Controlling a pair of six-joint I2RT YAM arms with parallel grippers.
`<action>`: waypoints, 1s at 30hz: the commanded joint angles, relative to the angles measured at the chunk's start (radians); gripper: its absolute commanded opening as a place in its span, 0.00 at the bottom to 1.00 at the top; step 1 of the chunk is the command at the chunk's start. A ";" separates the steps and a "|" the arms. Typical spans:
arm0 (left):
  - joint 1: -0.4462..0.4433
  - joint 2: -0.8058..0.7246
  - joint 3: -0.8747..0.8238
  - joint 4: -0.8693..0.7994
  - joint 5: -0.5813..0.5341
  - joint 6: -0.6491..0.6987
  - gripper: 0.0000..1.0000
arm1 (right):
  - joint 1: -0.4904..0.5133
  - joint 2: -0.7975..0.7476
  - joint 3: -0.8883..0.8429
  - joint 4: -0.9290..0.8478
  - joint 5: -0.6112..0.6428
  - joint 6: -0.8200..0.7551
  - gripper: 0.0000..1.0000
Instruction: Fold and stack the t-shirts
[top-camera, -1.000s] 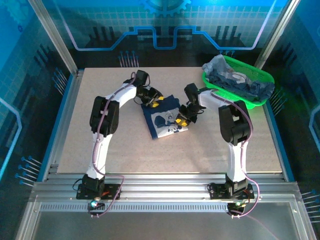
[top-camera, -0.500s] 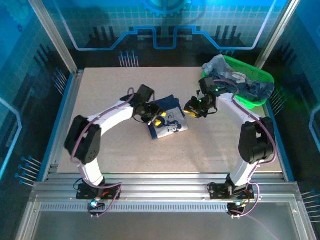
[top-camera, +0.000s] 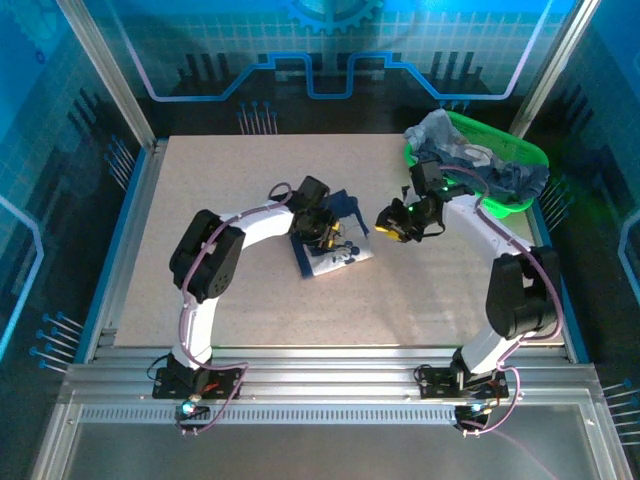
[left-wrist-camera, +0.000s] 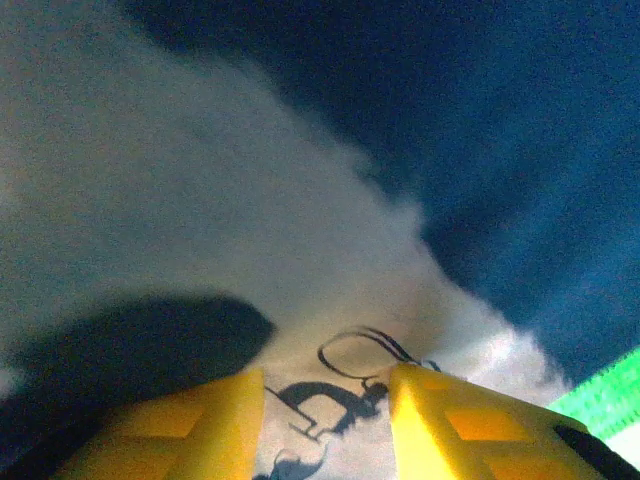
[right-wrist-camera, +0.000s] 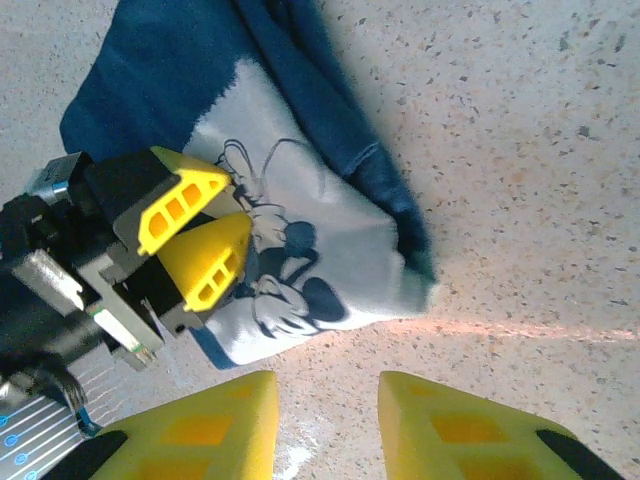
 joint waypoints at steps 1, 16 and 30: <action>0.125 0.000 -0.052 -0.069 -0.048 0.101 0.39 | -0.018 -0.044 -0.030 0.003 -0.024 -0.009 0.33; 0.392 -0.164 0.048 -0.277 -0.063 0.647 0.47 | -0.021 -0.049 -0.037 0.007 -0.017 -0.002 0.34; 0.254 -0.456 -0.510 0.169 -0.236 -0.113 0.58 | 0.000 -0.019 -0.015 0.014 -0.053 -0.011 0.35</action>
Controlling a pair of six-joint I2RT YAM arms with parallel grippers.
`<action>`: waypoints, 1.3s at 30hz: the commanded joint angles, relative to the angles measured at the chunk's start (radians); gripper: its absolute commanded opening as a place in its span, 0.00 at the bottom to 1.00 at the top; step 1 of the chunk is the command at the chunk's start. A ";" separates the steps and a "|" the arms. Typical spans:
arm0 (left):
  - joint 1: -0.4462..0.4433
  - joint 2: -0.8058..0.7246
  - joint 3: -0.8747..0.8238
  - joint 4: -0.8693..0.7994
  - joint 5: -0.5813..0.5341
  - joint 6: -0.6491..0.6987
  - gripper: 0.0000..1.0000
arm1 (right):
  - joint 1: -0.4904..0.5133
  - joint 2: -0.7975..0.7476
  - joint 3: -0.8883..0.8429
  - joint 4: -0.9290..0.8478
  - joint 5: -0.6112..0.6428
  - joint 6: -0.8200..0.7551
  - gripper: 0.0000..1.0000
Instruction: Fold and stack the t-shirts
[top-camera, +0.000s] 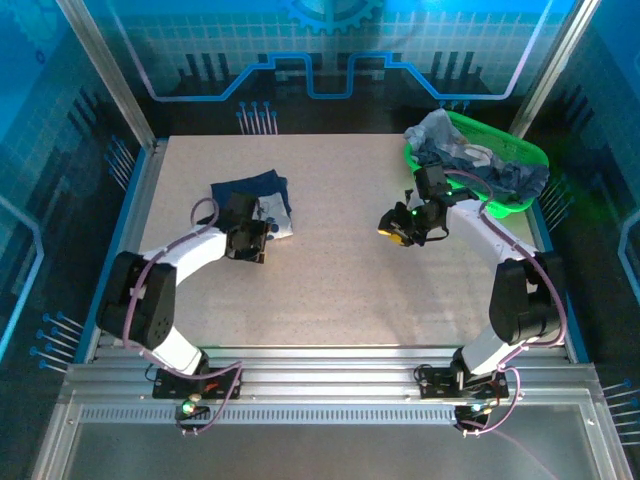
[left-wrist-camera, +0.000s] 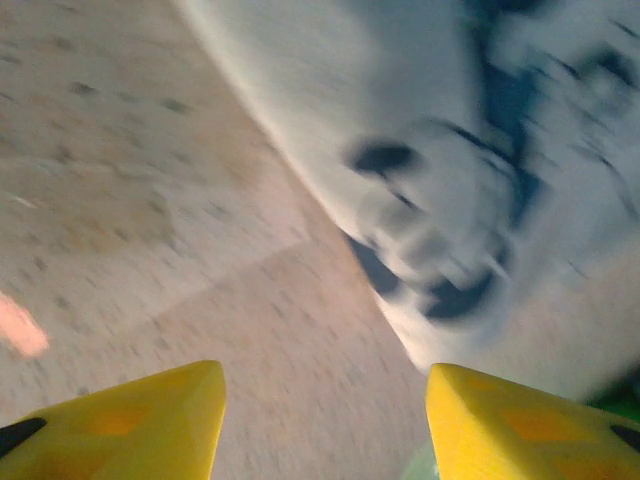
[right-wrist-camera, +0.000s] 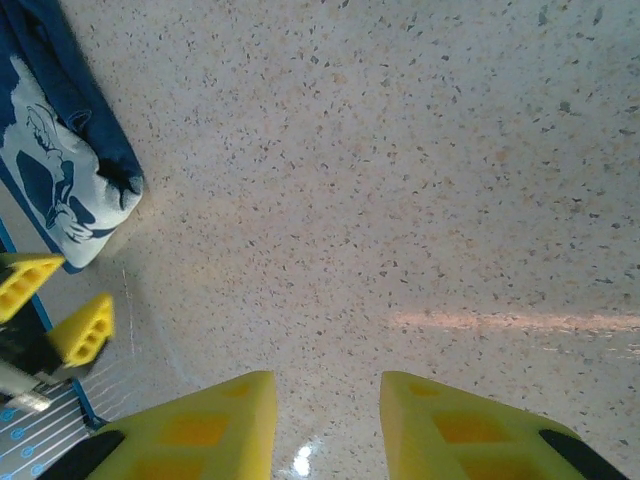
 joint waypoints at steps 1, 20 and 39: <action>0.006 0.030 0.005 0.163 -0.079 -0.164 0.59 | 0.010 0.013 0.030 0.002 -0.036 -0.012 0.35; 0.129 0.229 0.078 0.315 -0.100 -0.117 0.17 | 0.028 -0.045 -0.005 0.012 -0.089 0.013 0.39; 0.495 0.547 0.489 0.221 0.176 0.290 0.14 | 0.045 -0.091 0.000 -0.030 -0.069 0.030 0.40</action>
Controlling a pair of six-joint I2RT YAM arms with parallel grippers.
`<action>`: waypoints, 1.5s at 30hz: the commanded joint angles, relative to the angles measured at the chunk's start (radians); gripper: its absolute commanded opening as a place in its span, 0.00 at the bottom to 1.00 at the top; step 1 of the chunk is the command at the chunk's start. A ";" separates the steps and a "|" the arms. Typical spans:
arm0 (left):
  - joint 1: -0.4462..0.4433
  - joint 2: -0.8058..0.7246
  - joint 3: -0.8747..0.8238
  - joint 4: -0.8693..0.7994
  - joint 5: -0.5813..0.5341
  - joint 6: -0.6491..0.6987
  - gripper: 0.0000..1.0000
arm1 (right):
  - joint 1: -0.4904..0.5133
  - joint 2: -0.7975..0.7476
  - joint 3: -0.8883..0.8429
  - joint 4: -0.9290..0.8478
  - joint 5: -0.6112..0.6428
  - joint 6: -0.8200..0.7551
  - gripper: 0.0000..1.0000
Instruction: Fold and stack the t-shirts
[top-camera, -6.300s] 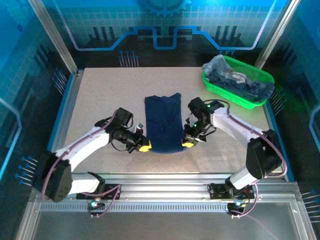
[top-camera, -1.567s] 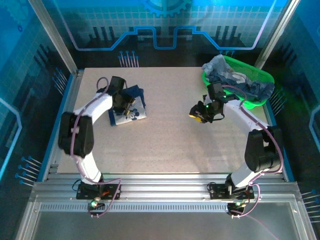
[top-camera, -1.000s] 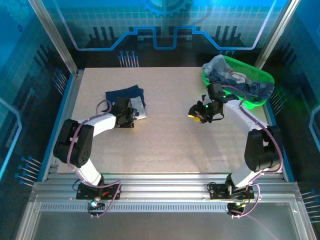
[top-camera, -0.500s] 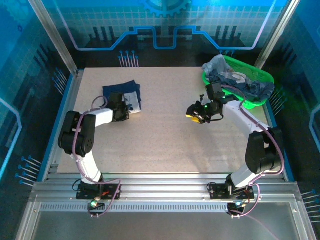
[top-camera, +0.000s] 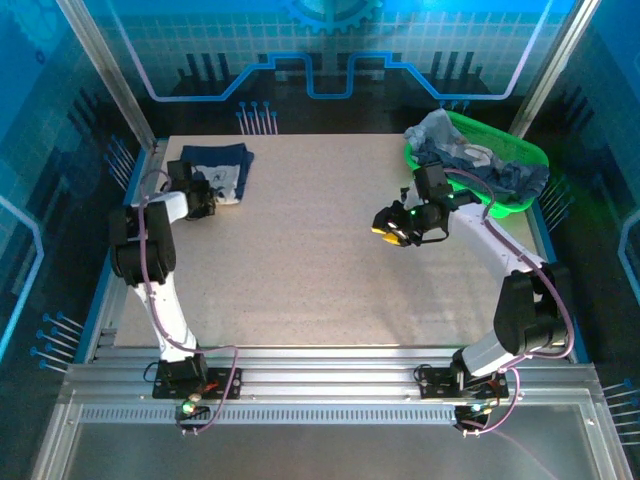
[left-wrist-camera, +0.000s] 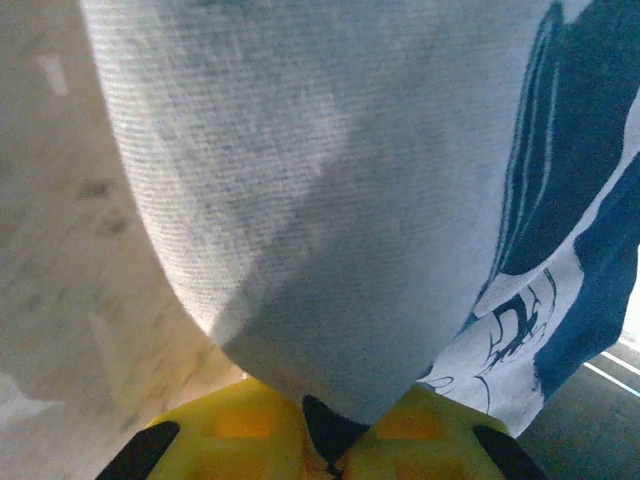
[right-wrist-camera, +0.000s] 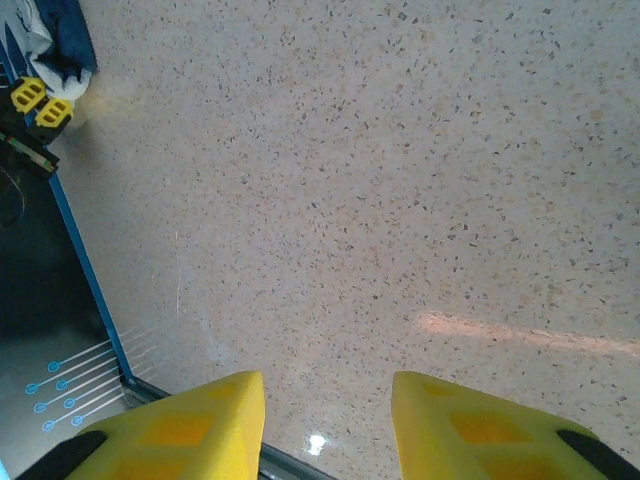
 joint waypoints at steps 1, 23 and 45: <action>0.029 0.067 0.076 -0.041 0.066 0.073 0.14 | 0.013 -0.026 0.008 -0.034 -0.001 0.009 0.40; -0.105 -0.567 -0.136 -0.152 -0.102 0.422 0.99 | -0.005 -0.249 -0.025 0.072 0.307 -0.037 1.00; -0.446 -1.089 -0.867 0.124 -0.599 1.318 0.99 | -0.054 -0.450 -0.561 0.565 0.832 -0.612 1.00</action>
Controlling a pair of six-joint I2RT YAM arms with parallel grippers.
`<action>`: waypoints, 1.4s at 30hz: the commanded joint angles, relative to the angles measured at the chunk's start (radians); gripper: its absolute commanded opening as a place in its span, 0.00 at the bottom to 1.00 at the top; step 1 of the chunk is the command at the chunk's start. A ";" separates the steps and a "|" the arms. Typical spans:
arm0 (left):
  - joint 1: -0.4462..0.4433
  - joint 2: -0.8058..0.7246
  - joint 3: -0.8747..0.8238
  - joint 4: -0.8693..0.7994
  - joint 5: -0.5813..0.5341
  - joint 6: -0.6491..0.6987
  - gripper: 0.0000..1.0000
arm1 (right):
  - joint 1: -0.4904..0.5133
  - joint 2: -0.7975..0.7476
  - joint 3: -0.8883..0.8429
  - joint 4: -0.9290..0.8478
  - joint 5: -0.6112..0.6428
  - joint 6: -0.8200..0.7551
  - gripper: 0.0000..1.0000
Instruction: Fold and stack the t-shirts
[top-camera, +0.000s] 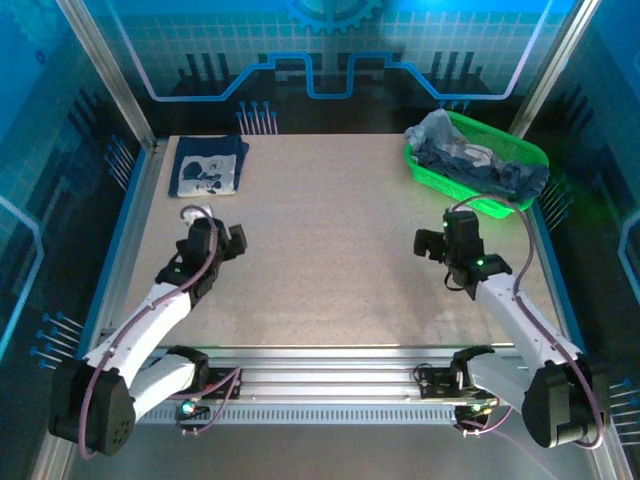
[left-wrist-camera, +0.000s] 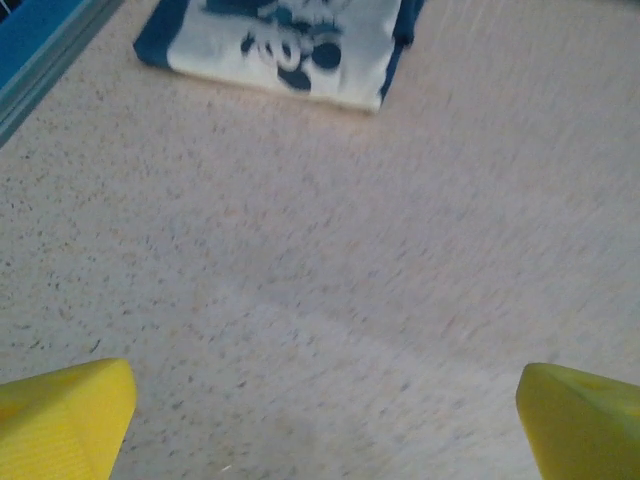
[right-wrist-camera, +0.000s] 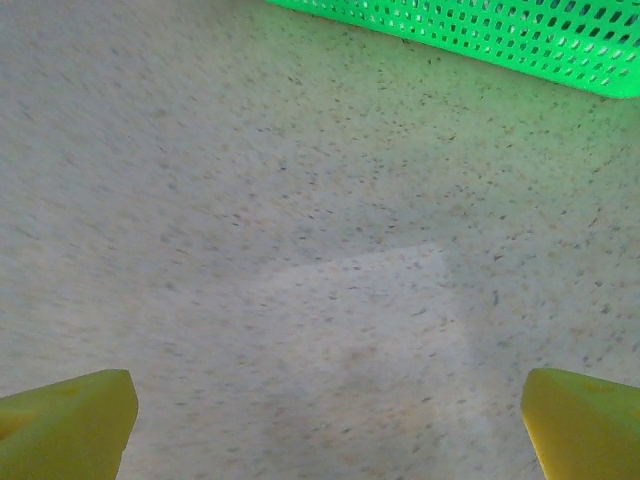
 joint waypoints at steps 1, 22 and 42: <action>0.013 0.017 -0.113 0.300 0.020 0.204 0.99 | 0.001 0.048 -0.049 0.248 0.045 -0.192 1.00; 0.225 0.480 -0.270 1.182 0.239 0.222 0.99 | -0.158 0.386 -0.210 0.991 -0.212 -0.289 1.00; 0.206 0.538 -0.193 1.090 0.231 0.247 0.99 | -0.127 0.446 -0.237 1.093 -0.184 -0.318 1.00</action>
